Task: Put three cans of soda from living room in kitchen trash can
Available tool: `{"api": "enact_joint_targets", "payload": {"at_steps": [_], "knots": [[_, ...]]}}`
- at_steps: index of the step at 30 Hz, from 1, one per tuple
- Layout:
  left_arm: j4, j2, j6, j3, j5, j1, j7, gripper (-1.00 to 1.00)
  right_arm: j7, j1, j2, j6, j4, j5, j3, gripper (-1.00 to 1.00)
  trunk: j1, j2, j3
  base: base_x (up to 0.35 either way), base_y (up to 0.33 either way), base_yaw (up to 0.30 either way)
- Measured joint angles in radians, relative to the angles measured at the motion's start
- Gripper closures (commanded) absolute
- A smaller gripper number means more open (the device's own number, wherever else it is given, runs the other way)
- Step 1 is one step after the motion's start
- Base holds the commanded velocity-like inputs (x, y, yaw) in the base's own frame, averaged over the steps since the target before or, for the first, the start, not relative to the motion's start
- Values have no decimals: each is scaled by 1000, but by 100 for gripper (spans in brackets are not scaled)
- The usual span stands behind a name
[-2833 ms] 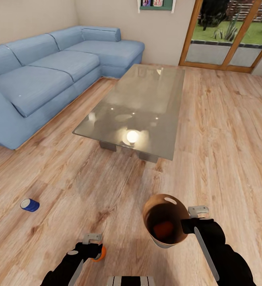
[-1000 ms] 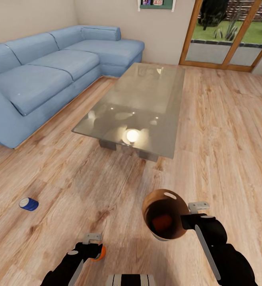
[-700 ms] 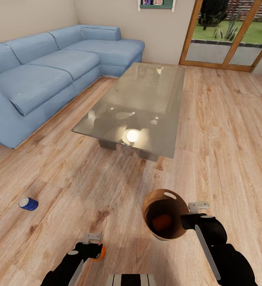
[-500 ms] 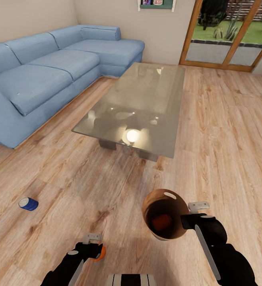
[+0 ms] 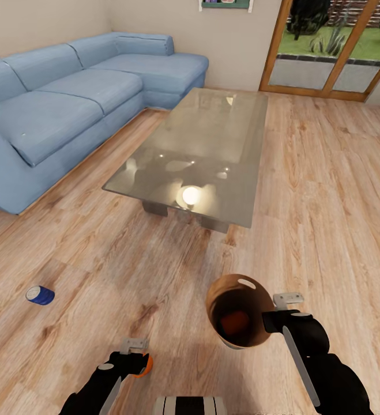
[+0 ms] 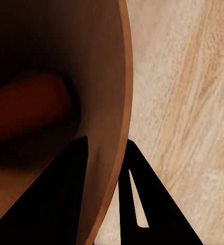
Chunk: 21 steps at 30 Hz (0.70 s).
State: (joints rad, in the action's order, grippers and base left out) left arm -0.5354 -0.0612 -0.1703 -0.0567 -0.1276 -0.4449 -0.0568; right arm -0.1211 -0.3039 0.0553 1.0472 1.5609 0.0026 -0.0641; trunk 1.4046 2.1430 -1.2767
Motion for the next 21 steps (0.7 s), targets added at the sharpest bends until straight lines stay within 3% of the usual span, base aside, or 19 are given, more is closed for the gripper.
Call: {"api": "enact_joint_targets", "payload": {"at_steps": [21], "knots": [[0,1,-2,0,0,0,-1,-100,0,0,0,0,1,0,0,100,0,0,-22,0,0,-43]]}}
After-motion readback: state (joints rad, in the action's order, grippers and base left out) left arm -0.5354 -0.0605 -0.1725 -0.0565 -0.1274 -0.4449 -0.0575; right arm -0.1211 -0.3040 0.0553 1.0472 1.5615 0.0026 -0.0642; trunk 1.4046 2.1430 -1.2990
